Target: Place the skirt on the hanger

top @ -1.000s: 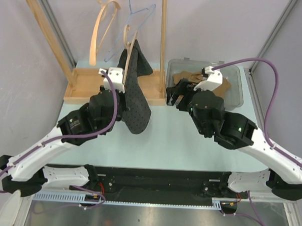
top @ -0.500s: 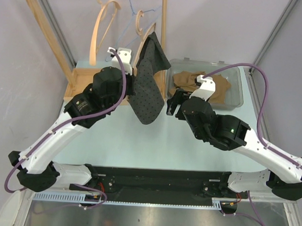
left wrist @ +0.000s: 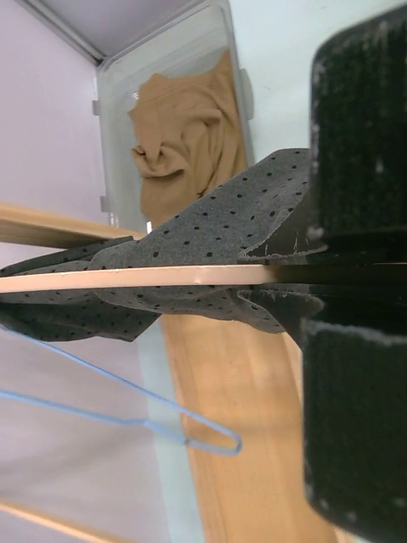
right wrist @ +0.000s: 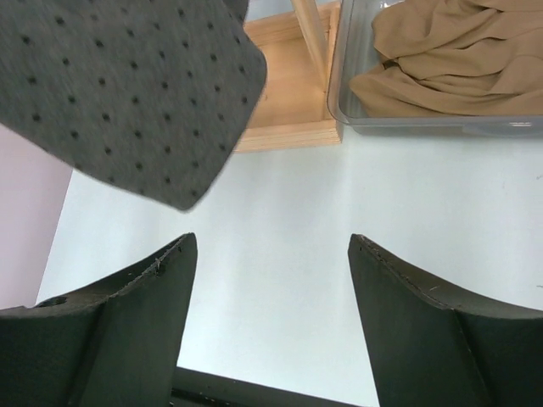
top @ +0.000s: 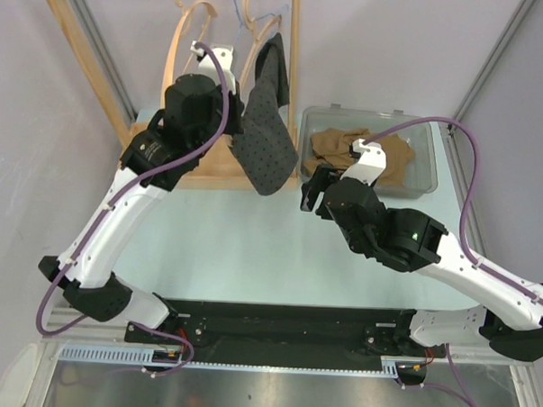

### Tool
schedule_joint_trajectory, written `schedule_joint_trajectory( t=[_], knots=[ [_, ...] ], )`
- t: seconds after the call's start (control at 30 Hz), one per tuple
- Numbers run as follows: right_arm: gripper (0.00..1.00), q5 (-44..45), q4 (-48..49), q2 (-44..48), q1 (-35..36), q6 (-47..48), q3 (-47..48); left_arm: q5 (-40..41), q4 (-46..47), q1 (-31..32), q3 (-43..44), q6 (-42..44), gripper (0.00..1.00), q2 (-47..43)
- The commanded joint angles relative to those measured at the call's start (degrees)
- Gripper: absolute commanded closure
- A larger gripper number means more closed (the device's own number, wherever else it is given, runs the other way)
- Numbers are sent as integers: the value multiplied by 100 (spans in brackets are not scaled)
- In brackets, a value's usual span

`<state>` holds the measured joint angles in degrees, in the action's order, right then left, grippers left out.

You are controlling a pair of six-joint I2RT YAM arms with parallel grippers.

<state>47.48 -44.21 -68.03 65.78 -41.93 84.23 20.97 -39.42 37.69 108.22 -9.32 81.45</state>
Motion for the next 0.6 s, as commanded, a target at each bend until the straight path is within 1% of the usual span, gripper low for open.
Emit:
schedule_joint_trajectory(
  t=[0.0,0.13,0.2,0.23,0.43,0.57],
  knots=[
    [24,112,-36,123,-21,-201,-20,-251,471,-341,909,369,100,177],
    [24,121,-44,123,-39,-210,-47,-847,338,-605,1394,484,100,520],
    [24,121,-53,106,-47,-210,-55,-1015,330,-701,1586,467,100,661],
    [24,121,-53,106,-48,-219,-55,-1260,312,-737,1640,440,100,792],
    [24,121,-106,53,-48,-254,-64,-1780,496,-878,1851,177,100,1232],
    [24,103,-141,27,-56,-315,-64,-1833,567,-904,2035,27,100,1539]
  ],
)
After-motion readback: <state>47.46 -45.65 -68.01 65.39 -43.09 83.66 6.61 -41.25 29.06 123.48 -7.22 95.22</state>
